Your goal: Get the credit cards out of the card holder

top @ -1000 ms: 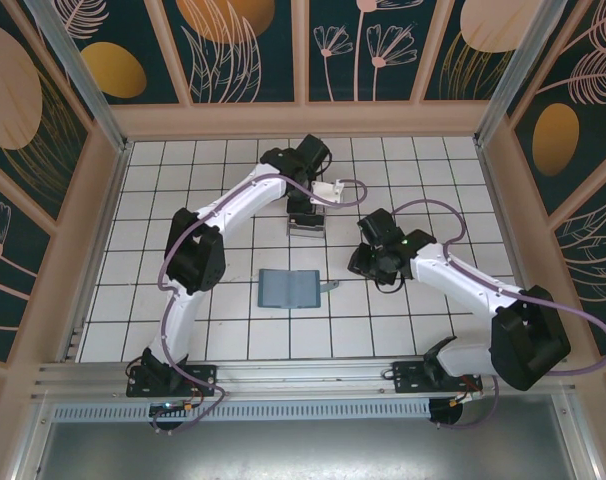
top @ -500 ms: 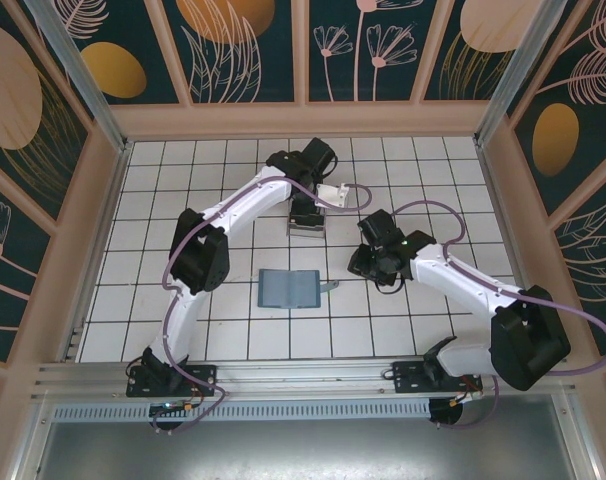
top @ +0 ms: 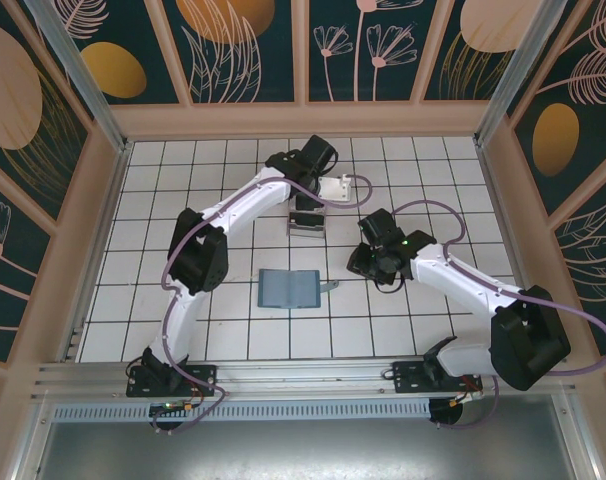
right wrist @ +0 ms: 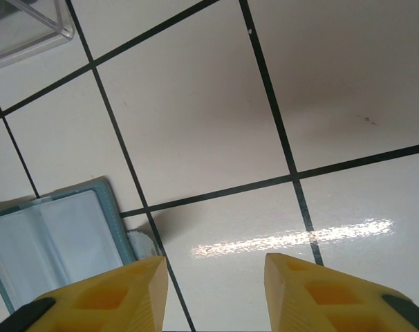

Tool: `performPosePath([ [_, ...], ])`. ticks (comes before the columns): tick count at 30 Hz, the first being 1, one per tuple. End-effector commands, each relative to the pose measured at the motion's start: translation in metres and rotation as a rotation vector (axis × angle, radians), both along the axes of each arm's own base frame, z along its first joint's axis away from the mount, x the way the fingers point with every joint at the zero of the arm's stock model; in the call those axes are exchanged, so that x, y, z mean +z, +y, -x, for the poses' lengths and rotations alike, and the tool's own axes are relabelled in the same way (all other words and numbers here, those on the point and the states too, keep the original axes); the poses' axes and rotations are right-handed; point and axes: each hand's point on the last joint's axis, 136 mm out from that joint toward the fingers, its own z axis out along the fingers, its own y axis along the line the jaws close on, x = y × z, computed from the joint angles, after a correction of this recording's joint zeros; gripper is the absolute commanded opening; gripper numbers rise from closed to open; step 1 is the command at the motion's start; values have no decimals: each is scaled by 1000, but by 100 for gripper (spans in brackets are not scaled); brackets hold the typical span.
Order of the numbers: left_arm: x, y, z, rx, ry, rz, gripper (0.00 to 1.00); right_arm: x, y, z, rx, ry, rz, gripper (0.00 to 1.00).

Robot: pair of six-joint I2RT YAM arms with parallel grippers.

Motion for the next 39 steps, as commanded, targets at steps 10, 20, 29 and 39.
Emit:
performPosePath([
  [10, 91, 37, -37, 641, -120, 448, 39, -9, 18, -4, 37, 14, -50, 42],
  [20, 116, 81, -9, 956, -53, 731, 45, -23, 39, 0, 106, 51, -84, 42],
  [29, 88, 62, 36, 1059, 300, 887, 42, -40, 57, 9, 165, 96, -123, 41],
  [39, 32, 36, 105, 1143, 639, 842, 33, -53, 59, 19, 188, 130, -117, 37],
])
